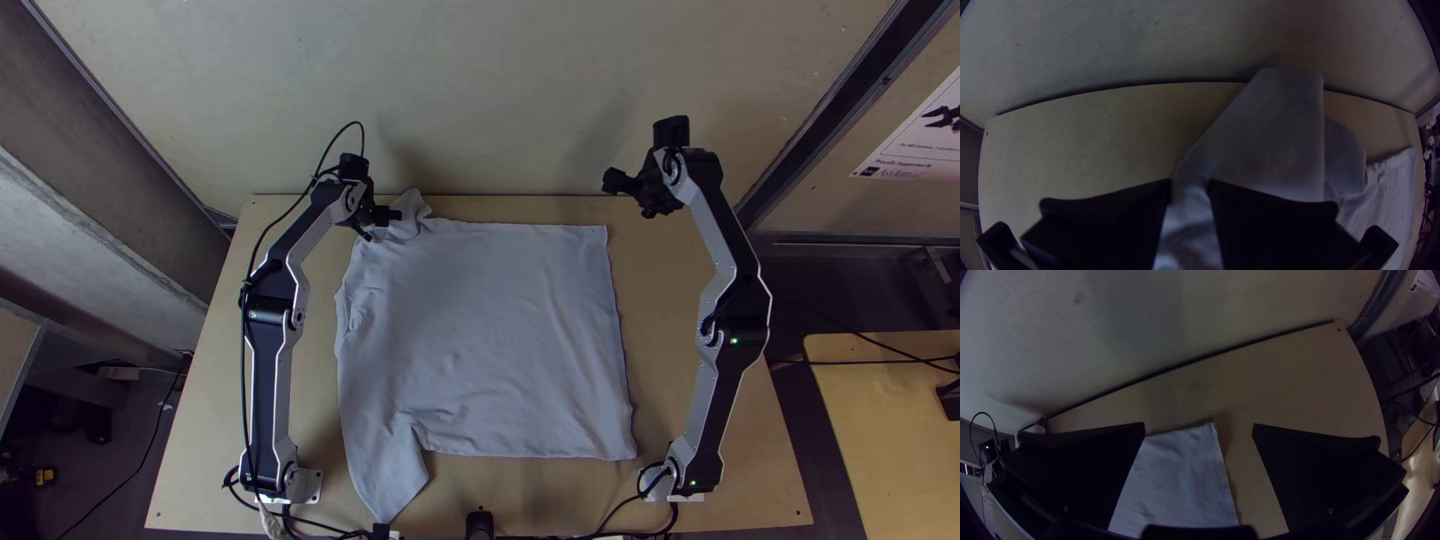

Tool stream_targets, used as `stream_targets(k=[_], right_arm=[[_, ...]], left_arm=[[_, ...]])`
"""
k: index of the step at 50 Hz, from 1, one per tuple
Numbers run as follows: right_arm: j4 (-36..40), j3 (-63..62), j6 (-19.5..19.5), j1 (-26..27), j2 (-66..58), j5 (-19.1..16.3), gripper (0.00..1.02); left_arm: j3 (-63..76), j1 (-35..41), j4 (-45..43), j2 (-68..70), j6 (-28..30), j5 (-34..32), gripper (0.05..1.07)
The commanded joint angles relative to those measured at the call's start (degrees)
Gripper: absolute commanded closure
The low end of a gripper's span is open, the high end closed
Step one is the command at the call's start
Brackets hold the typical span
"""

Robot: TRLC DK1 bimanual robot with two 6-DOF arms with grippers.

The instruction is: Fold the t-shirt

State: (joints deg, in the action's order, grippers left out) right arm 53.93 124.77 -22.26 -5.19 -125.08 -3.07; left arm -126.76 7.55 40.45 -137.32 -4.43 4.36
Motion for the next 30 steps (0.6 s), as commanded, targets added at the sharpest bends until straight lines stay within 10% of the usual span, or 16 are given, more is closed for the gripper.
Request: stream_targets(k=[1,30], right_arm=[[1.53,1.00,-1.56,0.27,-2.80,0.17,0.04],[2.93,5.31,-3.49,-1.31,-13.18,0.17,0.13]], left_arm=[[1.16,-0.17,-0.02,-1.02,1.35,0.56,1.05],[0.55,-0.78,-0.10,4.60,1.61,0.21,1.05]])
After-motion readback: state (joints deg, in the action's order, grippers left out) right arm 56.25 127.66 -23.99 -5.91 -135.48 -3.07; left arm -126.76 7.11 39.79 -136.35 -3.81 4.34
